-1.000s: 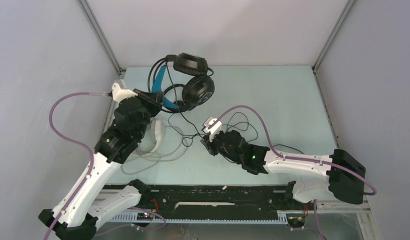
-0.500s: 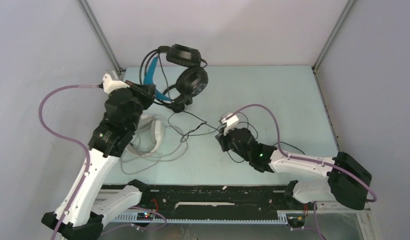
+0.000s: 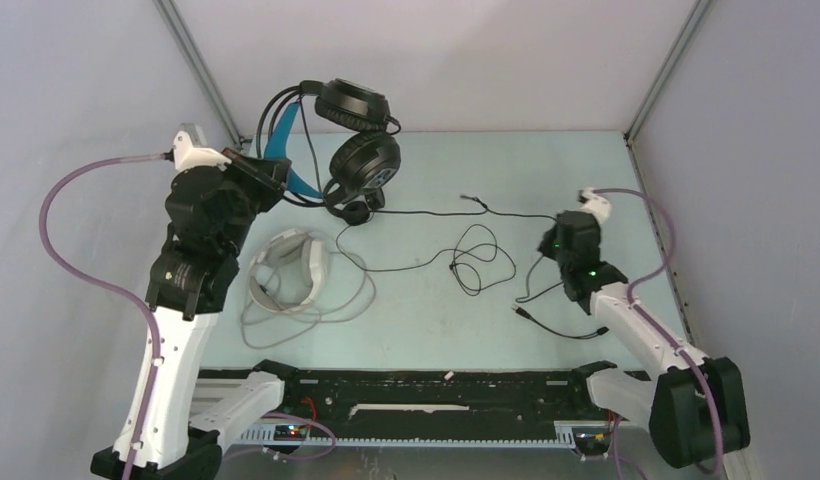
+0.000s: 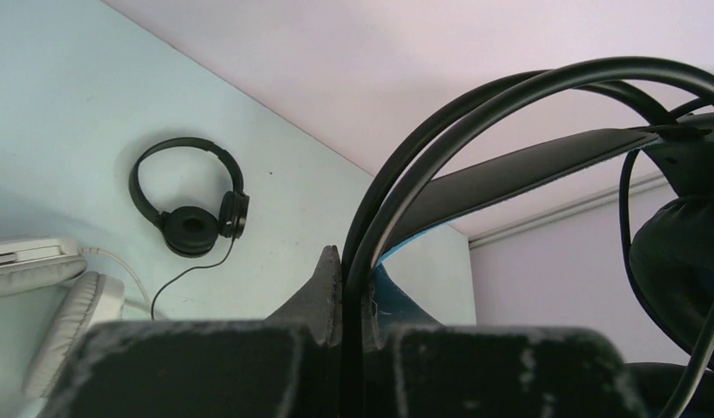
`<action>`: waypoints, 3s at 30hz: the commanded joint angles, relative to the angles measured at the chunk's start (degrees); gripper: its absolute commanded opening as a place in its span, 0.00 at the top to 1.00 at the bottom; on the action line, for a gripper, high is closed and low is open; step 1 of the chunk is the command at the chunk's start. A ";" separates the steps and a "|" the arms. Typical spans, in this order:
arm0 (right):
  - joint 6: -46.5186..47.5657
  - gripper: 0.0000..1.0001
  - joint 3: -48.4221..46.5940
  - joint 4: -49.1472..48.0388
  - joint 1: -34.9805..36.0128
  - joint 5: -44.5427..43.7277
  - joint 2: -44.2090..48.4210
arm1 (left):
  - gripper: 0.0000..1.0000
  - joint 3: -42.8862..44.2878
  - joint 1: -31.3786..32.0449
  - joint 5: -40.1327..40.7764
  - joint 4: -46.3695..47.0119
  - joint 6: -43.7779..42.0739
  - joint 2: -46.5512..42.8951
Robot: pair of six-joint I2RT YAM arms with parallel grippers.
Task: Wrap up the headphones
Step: Wrap the headphones cable around the headphones.
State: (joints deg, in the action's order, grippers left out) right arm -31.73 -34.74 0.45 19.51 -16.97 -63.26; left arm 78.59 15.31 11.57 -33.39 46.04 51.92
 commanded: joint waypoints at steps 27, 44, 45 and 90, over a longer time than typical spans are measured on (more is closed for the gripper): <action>-1.39 0.72 -3.28 4.54 -28.16 17.57 -10.89 | 1.00 1.07 -11.88 -25.75 11.85 5.24 0.40; 5.45 0.39 -10.62 17.77 -15.85 24.37 8.88 | 1.00 1.45 -11.81 -22.07 11.09 0.18 3.50; 7.33 0.38 -10.57 14.38 -14.36 28.06 10.50 | 1.00 1.21 -11.80 -22.23 11.29 0.35 3.46; 32.82 0.61 -14.84 -43.86 32.80 46.14 -28.27 | 1.00 0.63 -6.96 -33.79 12.22 4.69 2.89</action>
State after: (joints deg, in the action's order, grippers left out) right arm 2.11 -48.56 -39.62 53.01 30.59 -91.37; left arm 79.44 7.99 -19.53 -25.50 48.31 56.58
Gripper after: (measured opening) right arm 0.493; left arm 0.048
